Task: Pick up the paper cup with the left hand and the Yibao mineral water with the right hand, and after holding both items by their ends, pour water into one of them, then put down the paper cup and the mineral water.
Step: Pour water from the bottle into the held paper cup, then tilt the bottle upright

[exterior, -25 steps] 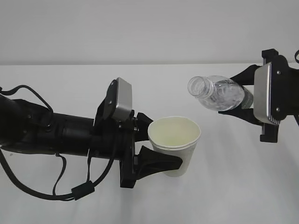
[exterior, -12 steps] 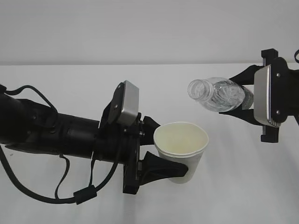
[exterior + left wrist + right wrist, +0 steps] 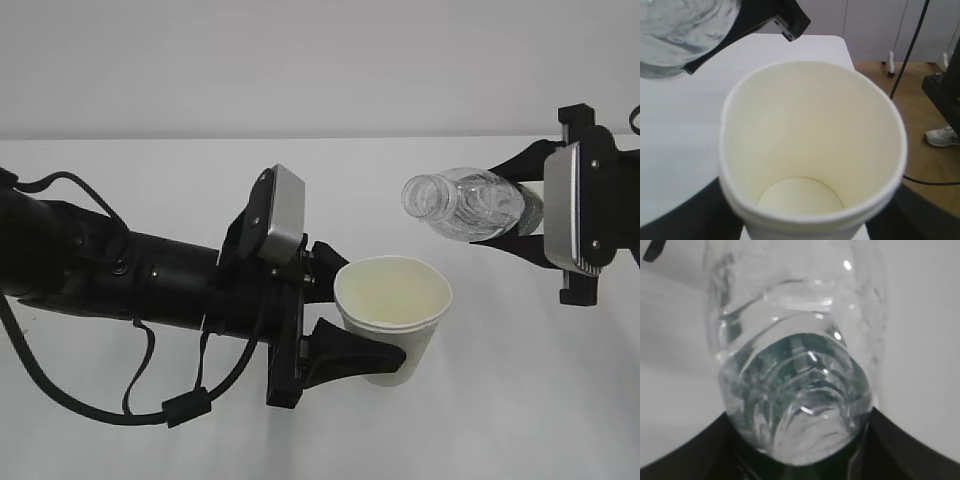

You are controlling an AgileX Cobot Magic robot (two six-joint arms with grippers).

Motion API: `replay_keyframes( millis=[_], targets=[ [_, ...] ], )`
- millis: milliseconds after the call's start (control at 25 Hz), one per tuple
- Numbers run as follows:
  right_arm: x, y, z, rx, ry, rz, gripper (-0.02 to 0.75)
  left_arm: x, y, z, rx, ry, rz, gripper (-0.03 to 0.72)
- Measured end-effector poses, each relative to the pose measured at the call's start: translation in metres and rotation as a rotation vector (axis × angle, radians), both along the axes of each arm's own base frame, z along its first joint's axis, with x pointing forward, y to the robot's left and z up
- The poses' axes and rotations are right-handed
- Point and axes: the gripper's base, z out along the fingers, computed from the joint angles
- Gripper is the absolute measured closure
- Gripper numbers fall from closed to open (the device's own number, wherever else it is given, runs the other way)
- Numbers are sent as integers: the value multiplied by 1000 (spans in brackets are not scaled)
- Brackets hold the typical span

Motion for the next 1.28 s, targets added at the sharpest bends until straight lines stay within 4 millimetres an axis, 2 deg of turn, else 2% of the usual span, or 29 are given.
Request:
replay_keyframes(
  millis=[1280],
  targets=[
    [1,-3,-1,-115,-85,42,302,3,-2,2,21,-32,-18,214]
  ],
)
